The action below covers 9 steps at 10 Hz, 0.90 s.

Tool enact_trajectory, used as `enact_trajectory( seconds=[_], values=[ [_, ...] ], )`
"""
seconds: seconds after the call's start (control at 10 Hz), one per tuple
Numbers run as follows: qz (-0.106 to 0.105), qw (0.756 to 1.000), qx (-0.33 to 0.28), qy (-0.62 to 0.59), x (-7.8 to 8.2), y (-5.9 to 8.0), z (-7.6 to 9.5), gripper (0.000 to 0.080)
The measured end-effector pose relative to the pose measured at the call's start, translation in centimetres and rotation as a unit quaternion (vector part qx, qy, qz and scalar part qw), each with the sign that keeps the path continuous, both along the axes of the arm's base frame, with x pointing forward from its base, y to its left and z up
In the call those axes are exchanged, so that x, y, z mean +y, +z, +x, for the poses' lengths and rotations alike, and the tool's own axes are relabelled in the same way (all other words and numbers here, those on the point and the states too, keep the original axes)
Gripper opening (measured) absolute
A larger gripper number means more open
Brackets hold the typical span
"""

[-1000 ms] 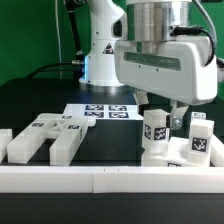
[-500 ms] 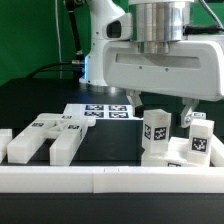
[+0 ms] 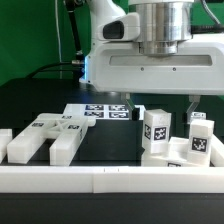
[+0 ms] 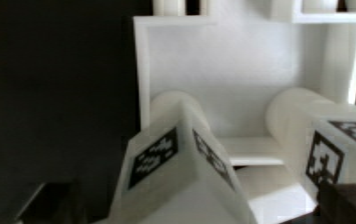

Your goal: Assemble chair

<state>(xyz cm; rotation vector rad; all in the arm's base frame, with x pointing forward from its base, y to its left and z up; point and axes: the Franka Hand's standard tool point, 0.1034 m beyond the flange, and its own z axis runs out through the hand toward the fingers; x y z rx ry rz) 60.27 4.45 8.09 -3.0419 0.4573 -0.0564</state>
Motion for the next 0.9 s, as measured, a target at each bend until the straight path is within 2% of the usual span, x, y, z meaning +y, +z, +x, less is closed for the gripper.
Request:
enact_trajectory(
  seconds=[0.3, 0.7, 0.8, 0.9],
  values=[
    [-0.009, 0.994, -0.006, 0.112, -0.25, -0.01, 0.01, 0.0649],
    [-0.036, 0.963, -0.015, 0.268, -0.67, 0.1, 0.28, 0.0649],
    [-0.036, 0.962, -0.015, 0.27, -0.68, 0.08, 0.28, 0.0649],
    [-0.036, 0.963, -0.015, 0.268, -0.69, 0.08, 0.28, 0.0513]
  ],
)
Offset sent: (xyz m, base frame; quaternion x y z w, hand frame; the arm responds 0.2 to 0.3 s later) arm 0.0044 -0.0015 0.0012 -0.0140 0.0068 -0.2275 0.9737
